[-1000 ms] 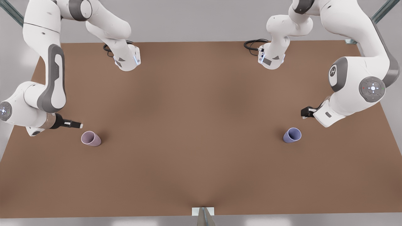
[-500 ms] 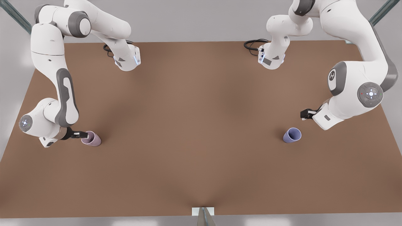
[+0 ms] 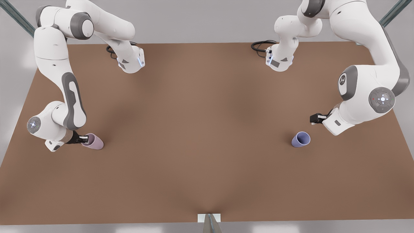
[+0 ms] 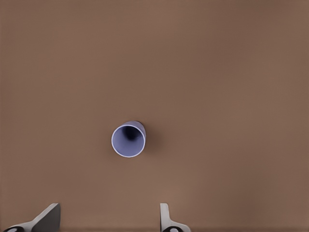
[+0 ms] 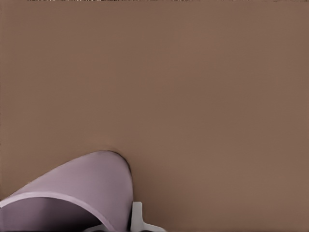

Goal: Stack the cups, with the pink cup at the bottom and the purple cup at the top

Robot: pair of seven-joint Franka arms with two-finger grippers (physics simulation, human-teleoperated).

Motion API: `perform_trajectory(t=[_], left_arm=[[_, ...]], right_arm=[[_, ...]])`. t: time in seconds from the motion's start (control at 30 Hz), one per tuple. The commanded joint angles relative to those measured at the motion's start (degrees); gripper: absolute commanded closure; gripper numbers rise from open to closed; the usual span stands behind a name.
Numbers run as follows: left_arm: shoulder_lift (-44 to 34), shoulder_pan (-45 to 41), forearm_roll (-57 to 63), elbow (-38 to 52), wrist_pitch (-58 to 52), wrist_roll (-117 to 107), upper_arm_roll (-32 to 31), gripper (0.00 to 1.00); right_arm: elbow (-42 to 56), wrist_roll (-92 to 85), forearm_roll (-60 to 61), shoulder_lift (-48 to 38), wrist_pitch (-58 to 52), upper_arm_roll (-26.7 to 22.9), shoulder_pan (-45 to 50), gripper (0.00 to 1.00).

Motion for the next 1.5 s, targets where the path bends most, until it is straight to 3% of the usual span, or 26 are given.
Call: perform_trajectory(t=[0.0,0.2,0.4,0.53,0.6,0.67,0.77,0.87,1.2,1.23,1.47], left_arm=[[-0.1,0.0,0.0,0.0,0.0,0.3,0.0,0.0],[-0.2,0.1,0.1,0.2,0.0,0.7,0.4,0.0],[0.3,0.1,0.2,0.2,0.5,0.7,1.0,0.0],[0.6,0.2,0.0,0.2,0.6,0.8,1.8,0.0],[0.9,0.2,-0.1,0.3,0.6,0.8,1.9,0.0],[0.9,0.2,0.0,0.3,0.6,0.8,1.9,0.0],[1.0,0.2,-0.1,0.3,0.6,0.8,1.9,0.0],[1.9,0.2,-0.1,0.4,0.7,0.8,1.9,0.0],[8.5,1.3,-5.3,-1.7,9.1,9.7,8.1,0.0],[8.9,1.9,-6.0,-3.9,11.6,11.9,8.1,0.0],[7.6,1.7,-6.2,-22.3,33.4,15.7,8.1,0.0]], right_arm=[[0.1,-3.7,-0.3,-0.6,-0.3,0.1,0.4,0.79],[0.7,4.0,-0.2,-7.7,-8.0,4.5,0.8,0.79],[2.8,38.0,0.0,-11.0,-12.1,5.8,20.0,0.79],[12.7,55.0,0.1,-4.4,-12.2,5.6,31.8,0.79],[22.9,64.4,-0.8,2.0,-16.5,5.2,38.4,0.79],[35.2,71.1,-1.6,9.4,-23.3,0.6,46.8,0.79],[52.3,81.7,-1.3,22.3,-24.4,0.8,50.8,0.79],[59.4,86.3,-1.3,28.9,-25.3,-2.1,56.0,0.79],[60.3,88.2,-1.3,31.8,-24.0,-2.4,56.8,0.79],[60.2,88.2,-1.3,31.9,-23.5,-2.3,56.8,0.69],[59.7,87.8,-0.7,31.8,-22.8,-2.1,56.4,0.54]])
